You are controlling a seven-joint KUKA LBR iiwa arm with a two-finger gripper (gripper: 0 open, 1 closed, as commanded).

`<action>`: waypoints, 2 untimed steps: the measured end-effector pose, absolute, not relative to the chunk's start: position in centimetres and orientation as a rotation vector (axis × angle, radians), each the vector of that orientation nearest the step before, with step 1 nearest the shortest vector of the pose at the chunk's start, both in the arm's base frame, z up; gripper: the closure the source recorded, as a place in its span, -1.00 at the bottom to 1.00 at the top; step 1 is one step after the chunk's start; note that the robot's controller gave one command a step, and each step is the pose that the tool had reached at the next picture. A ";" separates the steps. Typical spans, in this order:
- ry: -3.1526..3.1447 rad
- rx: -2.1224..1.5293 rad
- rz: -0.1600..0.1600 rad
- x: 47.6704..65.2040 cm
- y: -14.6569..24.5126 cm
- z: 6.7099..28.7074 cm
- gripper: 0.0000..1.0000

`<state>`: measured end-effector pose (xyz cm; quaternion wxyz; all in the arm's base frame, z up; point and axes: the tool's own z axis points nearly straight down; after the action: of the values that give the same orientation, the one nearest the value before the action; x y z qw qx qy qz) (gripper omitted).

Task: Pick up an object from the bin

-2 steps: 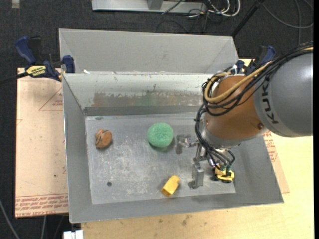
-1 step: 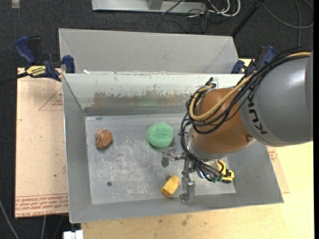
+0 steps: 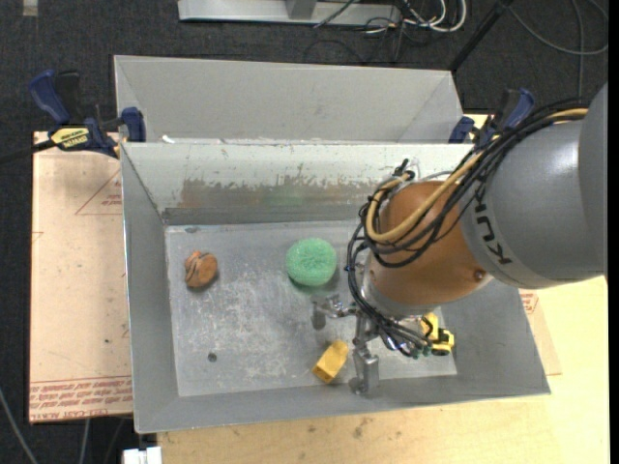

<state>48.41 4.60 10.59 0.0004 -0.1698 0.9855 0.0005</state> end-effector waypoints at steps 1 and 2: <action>2.981 -0.938 -0.001 48.4 4.2 7.8 -1.00; 3.005 -0.911 0.003 48.2 4.8 7.0 1.00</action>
Offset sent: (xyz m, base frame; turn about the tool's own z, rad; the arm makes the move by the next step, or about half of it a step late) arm -0.0019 0.0009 -0.0359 -0.2466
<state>48.25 4.78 6.95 0.0007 -0.2901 0.9570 0.0008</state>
